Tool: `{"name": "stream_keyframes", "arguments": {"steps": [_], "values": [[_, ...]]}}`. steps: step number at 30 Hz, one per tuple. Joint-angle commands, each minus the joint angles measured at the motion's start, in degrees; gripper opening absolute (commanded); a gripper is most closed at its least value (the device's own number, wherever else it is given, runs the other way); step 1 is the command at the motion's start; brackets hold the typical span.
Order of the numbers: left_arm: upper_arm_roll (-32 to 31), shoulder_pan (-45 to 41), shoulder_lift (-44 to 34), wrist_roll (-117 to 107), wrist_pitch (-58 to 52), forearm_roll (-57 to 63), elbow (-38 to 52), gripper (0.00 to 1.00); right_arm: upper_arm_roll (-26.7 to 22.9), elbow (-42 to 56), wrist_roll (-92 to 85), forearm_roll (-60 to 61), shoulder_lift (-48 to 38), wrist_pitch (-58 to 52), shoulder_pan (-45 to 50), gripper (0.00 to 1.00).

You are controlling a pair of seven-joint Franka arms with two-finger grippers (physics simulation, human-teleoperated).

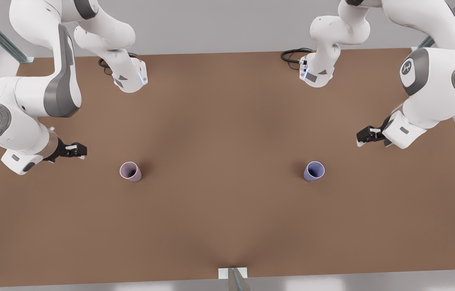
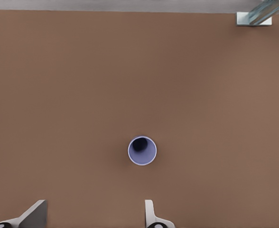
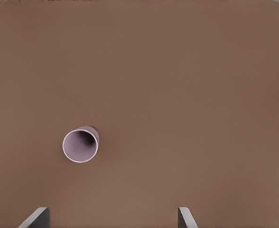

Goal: Stack the cups, with the pink cup at the bottom and the purple cup at the top

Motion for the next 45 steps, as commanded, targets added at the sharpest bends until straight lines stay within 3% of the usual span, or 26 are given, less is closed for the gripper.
{"name": "stream_keyframes", "arguments": {"steps": [1,3,6,13,16,22,44,45], "values": [[0.01,0.0,0.0,-1.2,1.18,0.05,0.03,1.0,0.0,-0.14,-1.72,0.13,-0.08,1.35,-0.11,1.0],[0.09,0.26,0.0,-1.46,1.18,-0.13,0.03,1.0,0.0,-1.81,-1.99,0.31,0.1,2.57,-0.03,1.0],[0.09,0.53,0.71,-1.11,0.39,-0.04,-0.85,1.0,0.0,-13.15,-1.29,1.1,-0.87,15.67,0.59,1.0],[0.01,-1.05,-0.35,-0.67,-1.2,-0.22,-6.21,1.0,-0.18,-28.61,4.43,1.1,0.45,35.62,3.31,1.0],[0.01,-1.23,0.0,-0.49,-1.2,-0.13,-5.86,1.0,-0.18,-31.17,4.43,1.18,-0.87,35.97,3.31,1.0],[0.01,-1.49,1.32,-0.93,-1.46,0.05,-5.68,1.0,-0.18,-42.24,4.43,4.35,0.36,49.5,2.7,1.0],[0.09,-1.49,1.59,-0.41,-1.64,-0.04,-5.68,1.0,-0.27,-44.26,3.9,10.59,5.72,54.43,1.12,1.0],[0.09,-1.41,1.59,-0.41,-1.64,-0.04,-5.68,1.0,-0.18,-44.18,3.99,10.59,5.81,54.34,1.2,0.97]]}}
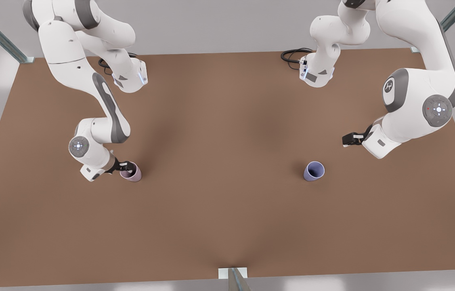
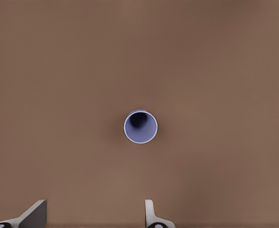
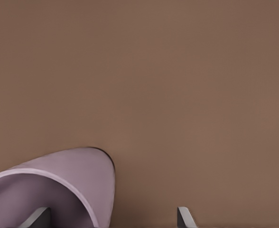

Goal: Stack the cups, with the pink cup at the bottom and the purple cup at the top

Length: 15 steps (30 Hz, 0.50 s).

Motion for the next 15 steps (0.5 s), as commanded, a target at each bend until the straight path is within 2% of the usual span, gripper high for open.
{"name": "stream_keyframes", "arguments": {"steps": [1,3,5,9,15], "values": [[0.01,-0.03,-0.05,-0.01,-0.04,0.03,0.03,1.0,-0.01,0.03,0.6,0.26,0.24,0.52,0.04,0.85],[0.01,0.06,-0.05,-0.01,-0.04,0.03,0.03,1.0,-0.01,0.03,0.78,0.35,0.51,0.52,0.13,0.65],[0.01,0.06,-0.05,-0.01,-0.04,0.03,0.03,1.0,-0.01,0.03,0.78,0.35,0.51,0.43,0.13,0.54],[0.01,0.06,-0.05,-0.01,-0.04,0.03,0.03,1.0,-0.01,0.03,0.78,0.35,0.16,0.16,0.31,0.21],[0.01,0.06,0.12,-0.37,-0.04,0.03,0.55,1.0,0.07,0.29,0.69,0.35,-1.77,-0.45,0.39,0.21]]}}
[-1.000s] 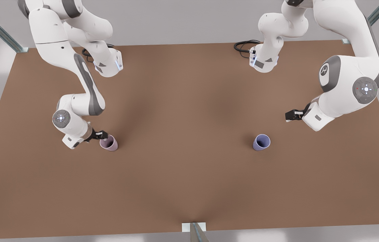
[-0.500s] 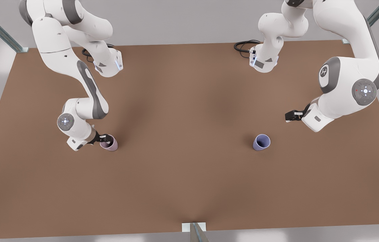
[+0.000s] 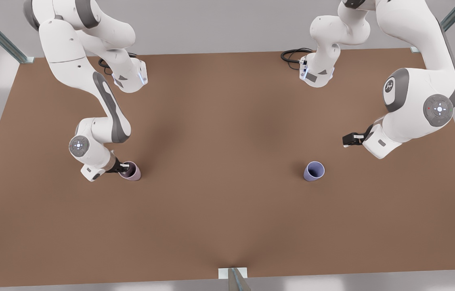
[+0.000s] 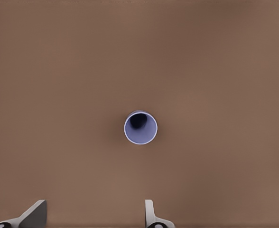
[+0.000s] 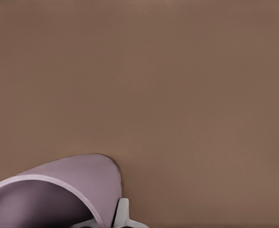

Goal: Stack the cups, with the pink cup at the bottom and the purple cup at the top

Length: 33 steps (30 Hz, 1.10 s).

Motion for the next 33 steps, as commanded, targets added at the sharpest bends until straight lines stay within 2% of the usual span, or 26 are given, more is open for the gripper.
{"name": "stream_keyframes", "arguments": {"steps": [1,4,12,19,24,26,28,31,33], "values": [[0.01,0.02,-0.01,-0.39,-0.03,0.03,0.26,1.0,0.01,0.65,0.69,-0.25,-1.91,-2.46,0.81,0.21],[0.01,0.02,-0.09,-0.57,-0.03,0.03,0.26,1.0,0.01,1.09,0.6,-0.25,-4.64,-4.4,1.07,0.21],[0.01,-0.06,0.26,-0.57,-0.03,0.03,0.26,1.0,0.01,6.45,11.41,-0.25,-3.85,-7.56,13.64,0.21],[0.01,0.02,0.26,-0.66,-0.11,0.03,0.26,1.0,0.27,13.65,30.57,-0.25,0.9,-8.36,24.45,0.21],[-0.61,-0.33,0.34,-0.84,-0.47,-0.05,0.26,1.0,0.54,22.97,43.31,-0.34,8.1,-9.85,32.01,0.21],[-0.61,-1.65,2.1,-0.57,3.39,0.03,-0.79,1.0,0.71,26.93,47.8,-0.43,11.09,-9.94,33.68,0.21],[-0.7,-3.58,3.42,-0.75,13.42,0.03,-5.27,1.0,0.8,29.65,50.79,-0.61,13.91,-9.85,35.7,0.21],[-0.69,-4.2,7.81,-0.13,18.33,0.03,-5.71,1.0,0.8,29.39,49.91,-0.87,16.1,-9.67,36.05,0.21],[-0.69,-3.67,8.26,-0.04,26.07,0.03,-10.63,1.0,0.8,29.65,50.44,-0.78,17.6,-8.97,37.02,0.21]]}}
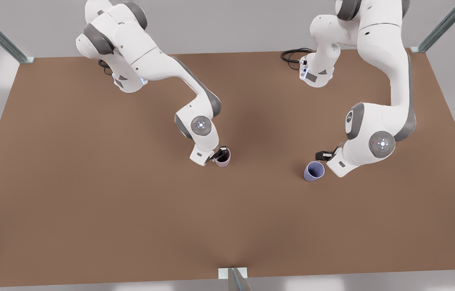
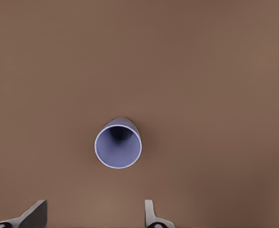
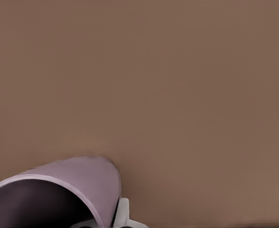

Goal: Stack the cups, with the pink cup at the bottom and the purple cup at the top

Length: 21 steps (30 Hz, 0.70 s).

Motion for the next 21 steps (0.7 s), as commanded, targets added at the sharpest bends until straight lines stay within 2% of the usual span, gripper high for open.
{"name": "stream_keyframes", "arguments": {"steps": [1,7,8,9,11,21], "values": [[0.01,0.32,0.51,0.35,14.17,0.05,-2.75,1.0,0.0,0.21,21.29,-0.29,0.94,0.29,0.51,0.21],[0.1,1.64,3.68,0.18,20.59,0.05,-3.72,1.0,0.0,0.21,21.47,-0.2,2.43,0.47,0.86,0.21],[0.1,1.64,3.76,0.18,21.21,0.05,-3.72,1.0,0.0,0.21,21.55,0.06,2.43,0.47,0.86,0.76],[0.1,1.64,4.11,0.18,21.12,0.05,-4.16,1.0,0.0,0.21,21.55,-0.29,2.43,0.55,0.86,1.0],[0.1,1.64,4.12,0.44,20.68,0.13,-7.32,1.0,-0.09,0.13,21.47,-0.29,2.52,0.55,1.56,1.0],[0.1,1.82,3.94,1.5,20.15,0.13,-11.02,1.0,-0.7,-0.84,20.5,-0.11,-2.84,-0.5,0.86,1.0]]}}
